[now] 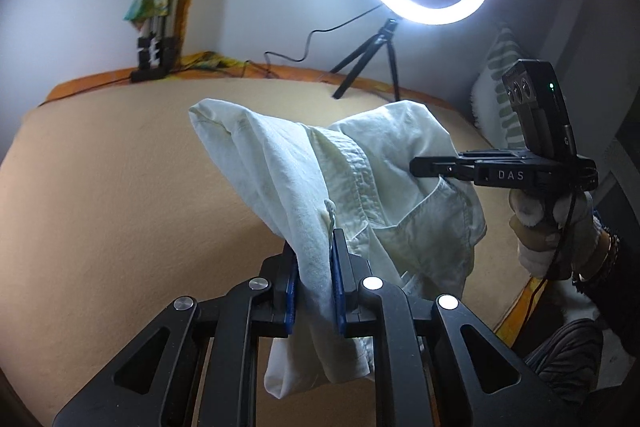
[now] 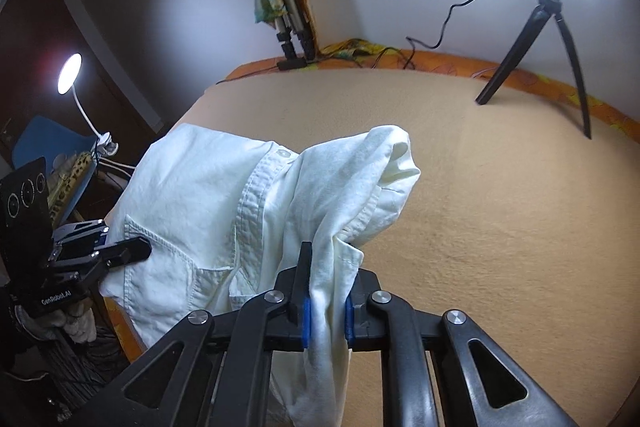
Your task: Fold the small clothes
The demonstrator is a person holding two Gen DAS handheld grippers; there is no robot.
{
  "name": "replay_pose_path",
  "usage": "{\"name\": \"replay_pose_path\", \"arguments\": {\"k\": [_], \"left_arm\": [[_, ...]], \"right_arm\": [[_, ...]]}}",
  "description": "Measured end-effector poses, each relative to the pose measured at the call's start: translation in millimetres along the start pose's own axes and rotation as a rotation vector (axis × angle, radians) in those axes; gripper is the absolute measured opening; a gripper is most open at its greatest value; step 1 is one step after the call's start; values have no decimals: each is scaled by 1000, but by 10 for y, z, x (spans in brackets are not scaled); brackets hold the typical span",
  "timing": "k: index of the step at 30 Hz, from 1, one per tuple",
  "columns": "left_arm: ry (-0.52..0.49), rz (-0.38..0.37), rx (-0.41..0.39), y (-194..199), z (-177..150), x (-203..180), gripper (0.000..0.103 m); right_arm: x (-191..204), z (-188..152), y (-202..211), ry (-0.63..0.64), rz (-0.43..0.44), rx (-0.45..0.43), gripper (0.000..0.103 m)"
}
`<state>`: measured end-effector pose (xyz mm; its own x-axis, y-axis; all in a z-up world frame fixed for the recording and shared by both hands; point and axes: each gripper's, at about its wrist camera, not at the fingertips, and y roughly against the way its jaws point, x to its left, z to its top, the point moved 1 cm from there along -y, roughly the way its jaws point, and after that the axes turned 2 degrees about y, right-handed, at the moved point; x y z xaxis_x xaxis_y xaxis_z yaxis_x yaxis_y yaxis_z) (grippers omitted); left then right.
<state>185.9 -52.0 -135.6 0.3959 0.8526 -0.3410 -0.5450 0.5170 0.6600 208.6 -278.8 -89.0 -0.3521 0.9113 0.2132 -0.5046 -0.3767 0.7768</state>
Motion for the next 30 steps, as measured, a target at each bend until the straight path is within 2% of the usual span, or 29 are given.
{"name": "replay_pose_path", "arguments": {"k": [8,19,26,30], "left_arm": [[-76,-72,-8,-268,205,-466,12],[-142,-184,4,-967,521,-1229,12],[-160,-215,22,-1420,615,-1619,12],[-176,-202,39,-1643,616,-1760,12]], "right_arm": [[-422,-37,506,-38,-94,-59,10],[-1373,-119,1109,-127,-274,-112,10],[-1965,-83,1259,-170,-373,-122,10],[-2231,-69,1224,-189,-413,-105,10]]}}
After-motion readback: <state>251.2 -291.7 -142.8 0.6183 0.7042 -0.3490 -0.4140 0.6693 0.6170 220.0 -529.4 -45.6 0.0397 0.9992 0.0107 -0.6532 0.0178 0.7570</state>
